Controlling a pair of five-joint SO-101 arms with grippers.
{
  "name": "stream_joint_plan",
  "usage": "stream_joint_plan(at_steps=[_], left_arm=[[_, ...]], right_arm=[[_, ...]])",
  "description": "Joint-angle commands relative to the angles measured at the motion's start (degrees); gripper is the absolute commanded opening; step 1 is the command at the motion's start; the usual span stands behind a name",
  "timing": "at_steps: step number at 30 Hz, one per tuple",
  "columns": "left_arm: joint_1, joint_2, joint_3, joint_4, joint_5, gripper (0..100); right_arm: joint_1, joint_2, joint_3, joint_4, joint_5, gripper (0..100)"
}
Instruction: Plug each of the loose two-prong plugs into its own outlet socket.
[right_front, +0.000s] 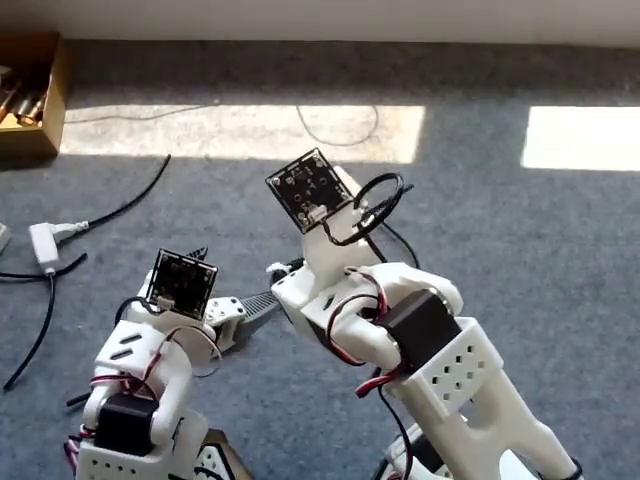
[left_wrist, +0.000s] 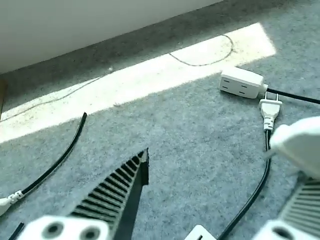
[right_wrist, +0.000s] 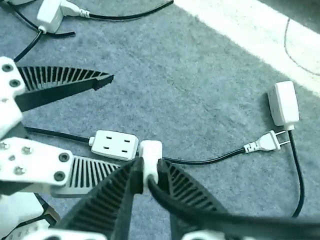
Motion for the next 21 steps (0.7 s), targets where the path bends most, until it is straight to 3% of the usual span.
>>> stream_joint_plan(at_steps=[1, 21], left_arm=[[-1.01, 0.31, -0.22, -1.85, 0.44, 41], [-1.19, 0.31, -0.13, -1.67, 0.44, 41]], right_arm=[[-0.4, -0.75, -1.45, 1.1, 0.62, 0.5], [-0.4, -0.22, -1.45, 5.93, 4.04, 0.5]])
